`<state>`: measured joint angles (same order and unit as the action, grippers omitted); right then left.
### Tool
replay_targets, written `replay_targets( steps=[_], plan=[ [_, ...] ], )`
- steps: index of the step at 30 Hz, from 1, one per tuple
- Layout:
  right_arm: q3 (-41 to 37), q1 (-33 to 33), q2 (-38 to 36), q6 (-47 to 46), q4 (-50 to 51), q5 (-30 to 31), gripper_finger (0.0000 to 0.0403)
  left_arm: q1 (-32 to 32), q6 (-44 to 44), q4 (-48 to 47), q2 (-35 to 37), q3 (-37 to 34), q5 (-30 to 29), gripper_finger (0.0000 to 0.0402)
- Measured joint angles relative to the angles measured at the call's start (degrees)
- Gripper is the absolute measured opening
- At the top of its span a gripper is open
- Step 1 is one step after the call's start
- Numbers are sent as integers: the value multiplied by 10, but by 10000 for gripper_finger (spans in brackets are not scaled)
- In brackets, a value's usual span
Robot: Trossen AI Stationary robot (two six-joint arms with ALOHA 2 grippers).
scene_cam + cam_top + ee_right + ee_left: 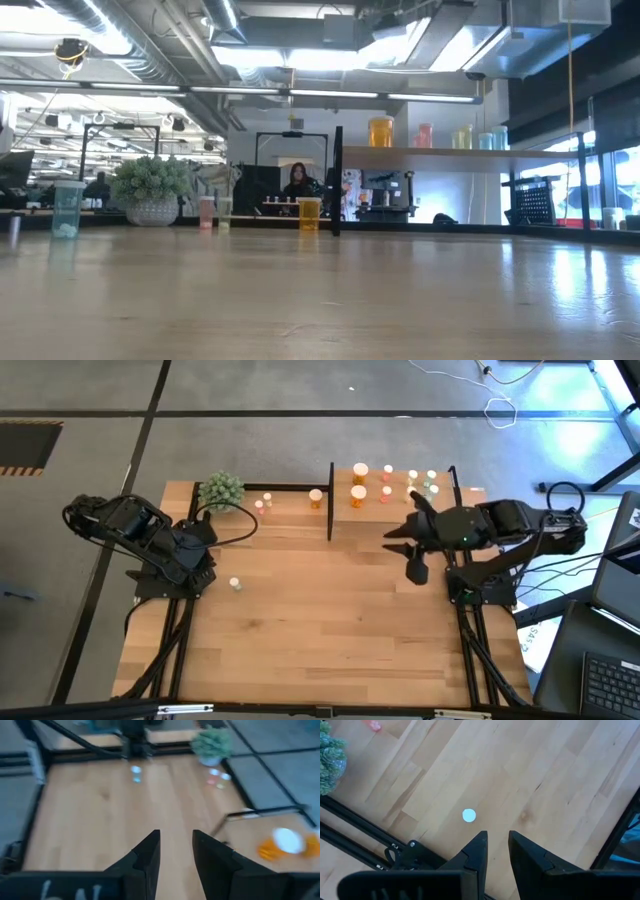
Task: Pick and place medicine bottles onto shelf by color
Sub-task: Put the blue pill bottle on the shelf aligned with the other blue pill bottles
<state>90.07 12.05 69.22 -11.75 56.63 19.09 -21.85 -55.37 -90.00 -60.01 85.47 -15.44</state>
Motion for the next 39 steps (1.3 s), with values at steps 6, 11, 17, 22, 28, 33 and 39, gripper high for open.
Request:
replay_targets(
  steps=[6,11,17,22,28,33,39],
  plan=[
    [-121,0,-60,-34,-51,-74,116,0,0,0,0,0,0,72],
    [-164,0,-69,-49,-60,-86,116,0,0,0,0,0,0,72],
    [-166,0,-65,-23,-63,-84,116,0,-38,1,-4,0,0,72],
    [-166,0,-65,-65,-63,-84,116,0,-51,0,-19,0,2,72],
    [-166,0,-64,-75,-63,-84,116,0,-89,2,-51,0,3,72],
    [-166,0,-64,-75,-63,-84,116,0,-91,2,-79,0,15,72],
    [-166,0,-64,-75,-62,-84,116,1,-91,1,-110,0,36,72]
  ],
)
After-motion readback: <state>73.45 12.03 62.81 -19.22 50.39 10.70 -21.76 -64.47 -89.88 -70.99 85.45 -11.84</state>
